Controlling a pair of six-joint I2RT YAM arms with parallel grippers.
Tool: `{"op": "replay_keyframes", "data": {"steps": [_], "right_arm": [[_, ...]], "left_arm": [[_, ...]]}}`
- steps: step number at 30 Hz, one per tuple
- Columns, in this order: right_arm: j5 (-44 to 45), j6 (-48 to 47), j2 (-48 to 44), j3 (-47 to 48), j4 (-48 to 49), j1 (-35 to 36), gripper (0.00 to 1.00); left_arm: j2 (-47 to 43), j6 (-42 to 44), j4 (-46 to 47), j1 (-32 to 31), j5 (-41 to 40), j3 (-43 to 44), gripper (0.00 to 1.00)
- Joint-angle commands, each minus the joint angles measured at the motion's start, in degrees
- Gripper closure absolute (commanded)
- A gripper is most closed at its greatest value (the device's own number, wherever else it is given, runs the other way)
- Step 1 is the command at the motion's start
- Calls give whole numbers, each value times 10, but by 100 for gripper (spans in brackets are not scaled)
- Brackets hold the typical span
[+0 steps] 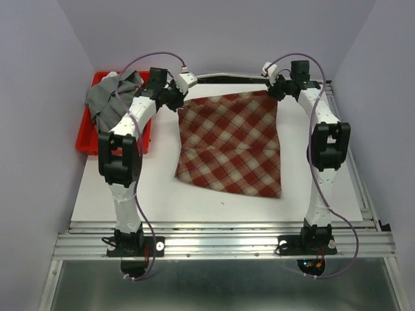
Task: Fold and stack the skirts
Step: Fold the skirt
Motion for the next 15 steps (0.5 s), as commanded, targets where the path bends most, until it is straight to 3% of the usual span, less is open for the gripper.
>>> {"op": "replay_keyframes", "data": {"steps": [1, 6, 9, 10, 15], "right_arm": [[3, -14, -140, -81, 43, -16, 99], [-27, -55, -301, -248, 24, -16, 99], [-50, -77, -383, -370, 2, -16, 99], [-50, -81, -400, -401, 0, -16, 99], [-57, -74, -490, -598, 22, -10, 99]], "left_arm": [[-123, 53, 51, 8, -6, -70, 100], [-220, 148, 57, 7, 5, -207, 100], [-284, 194, 63, 7, 11, -343, 100], [-299, 206, 60, 7, 17, -343, 100], [-392, 251, 102, -8, 20, -522, 100]]}}
